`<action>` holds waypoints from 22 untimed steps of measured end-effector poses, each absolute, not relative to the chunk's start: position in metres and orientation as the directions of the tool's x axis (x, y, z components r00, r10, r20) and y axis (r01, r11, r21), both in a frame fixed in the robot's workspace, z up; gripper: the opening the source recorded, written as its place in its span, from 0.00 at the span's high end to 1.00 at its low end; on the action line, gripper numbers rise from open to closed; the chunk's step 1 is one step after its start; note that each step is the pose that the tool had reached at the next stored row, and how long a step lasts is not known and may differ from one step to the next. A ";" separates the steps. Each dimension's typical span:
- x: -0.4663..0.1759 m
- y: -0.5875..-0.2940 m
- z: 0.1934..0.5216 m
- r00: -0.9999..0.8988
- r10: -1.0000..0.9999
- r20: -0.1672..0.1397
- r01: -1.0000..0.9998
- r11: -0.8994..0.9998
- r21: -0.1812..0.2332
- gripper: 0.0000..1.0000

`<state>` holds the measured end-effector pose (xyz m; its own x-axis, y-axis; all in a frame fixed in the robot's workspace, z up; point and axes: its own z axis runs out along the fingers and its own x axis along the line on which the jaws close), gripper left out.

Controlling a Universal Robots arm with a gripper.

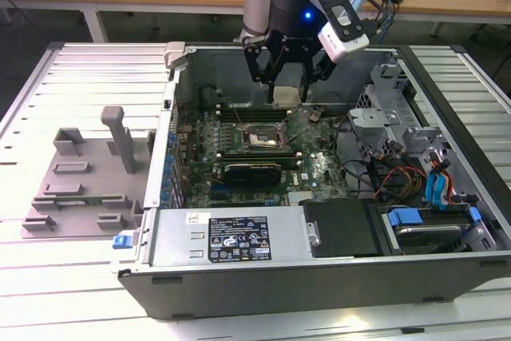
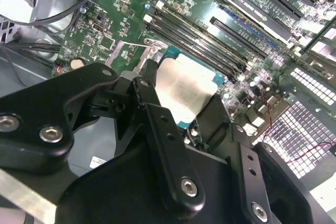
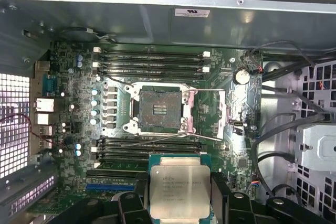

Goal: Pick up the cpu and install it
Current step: 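Pick up the cpu and move it towards the insertion slot, then place the cpu into insertion slot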

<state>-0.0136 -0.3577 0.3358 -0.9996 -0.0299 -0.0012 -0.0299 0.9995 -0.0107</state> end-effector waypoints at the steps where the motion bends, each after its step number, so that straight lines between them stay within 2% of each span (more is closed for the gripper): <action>1: -0.014 -0.358 0.336 -1.000 -0.030 -0.001 -0.030 0.999 -0.011 0.45; 18: -0.022 -0.353 0.320 -1.000 -0.028 -0.001 -0.028 1.000 -0.012 0.45; 22: -0.022 -0.353 0.320 -0.998 0.069 -0.001 0.069 0.998 -0.014 0.45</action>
